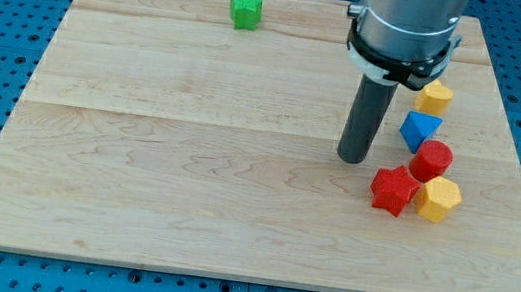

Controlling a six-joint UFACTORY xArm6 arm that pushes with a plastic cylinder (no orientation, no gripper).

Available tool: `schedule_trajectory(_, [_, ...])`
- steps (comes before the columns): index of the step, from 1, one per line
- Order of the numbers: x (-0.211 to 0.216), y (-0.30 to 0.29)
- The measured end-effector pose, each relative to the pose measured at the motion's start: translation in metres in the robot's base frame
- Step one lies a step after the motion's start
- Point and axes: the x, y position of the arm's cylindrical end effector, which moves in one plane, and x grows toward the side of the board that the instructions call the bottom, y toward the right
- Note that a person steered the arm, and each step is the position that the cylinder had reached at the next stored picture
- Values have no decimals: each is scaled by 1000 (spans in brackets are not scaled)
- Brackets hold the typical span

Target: Pull the red star towards the bottom right of the board

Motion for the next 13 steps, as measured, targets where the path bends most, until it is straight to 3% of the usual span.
schedule_trajectory(1, [23,23])
schedule_trajectory(4, [118,12])
schedule_trajectory(5, [58,-55])
schedule_trajectory(6, [10,-49])
schedule_trajectory(7, [-5,-1])
schedule_trajectory(8, [20,58])
schedule_trajectory(9, [49,49])
schedule_trajectory(10, [51,13])
schedule_trajectory(12, [81,82])
schedule_trajectory(13, [81,25])
